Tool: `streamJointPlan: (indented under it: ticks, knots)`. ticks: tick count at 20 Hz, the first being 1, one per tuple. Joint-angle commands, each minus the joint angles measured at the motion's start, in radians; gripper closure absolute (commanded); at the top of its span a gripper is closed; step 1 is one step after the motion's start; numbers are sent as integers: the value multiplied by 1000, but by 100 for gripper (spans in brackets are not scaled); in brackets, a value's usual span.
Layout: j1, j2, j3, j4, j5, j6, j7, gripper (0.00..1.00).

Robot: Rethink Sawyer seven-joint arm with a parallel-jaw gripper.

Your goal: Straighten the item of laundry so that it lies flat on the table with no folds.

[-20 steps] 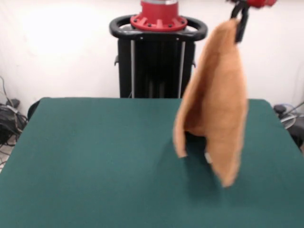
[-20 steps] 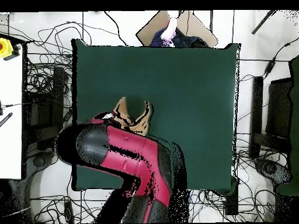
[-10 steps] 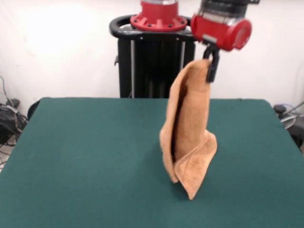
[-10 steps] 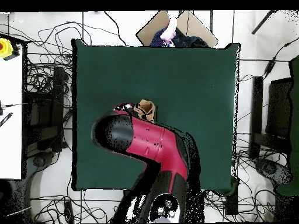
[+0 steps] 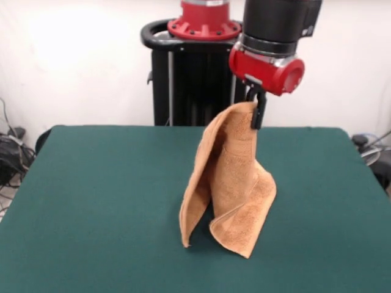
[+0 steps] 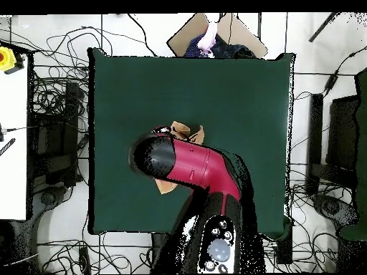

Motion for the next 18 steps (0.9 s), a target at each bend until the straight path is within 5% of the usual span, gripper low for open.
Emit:
streamJointPlan:
  ticks: [1, 7, 13, 18]
  knots:
    - [-10, -22, 128, 102, -62, 1, -65, 100]
    - [7, -61, 130, 141, -49, 51, -1, 100]
    - [203, -97, 32, 169, 8, 91, 270, 100]
    - [292, -68, 0, 182, 84, 61, 369, 100]
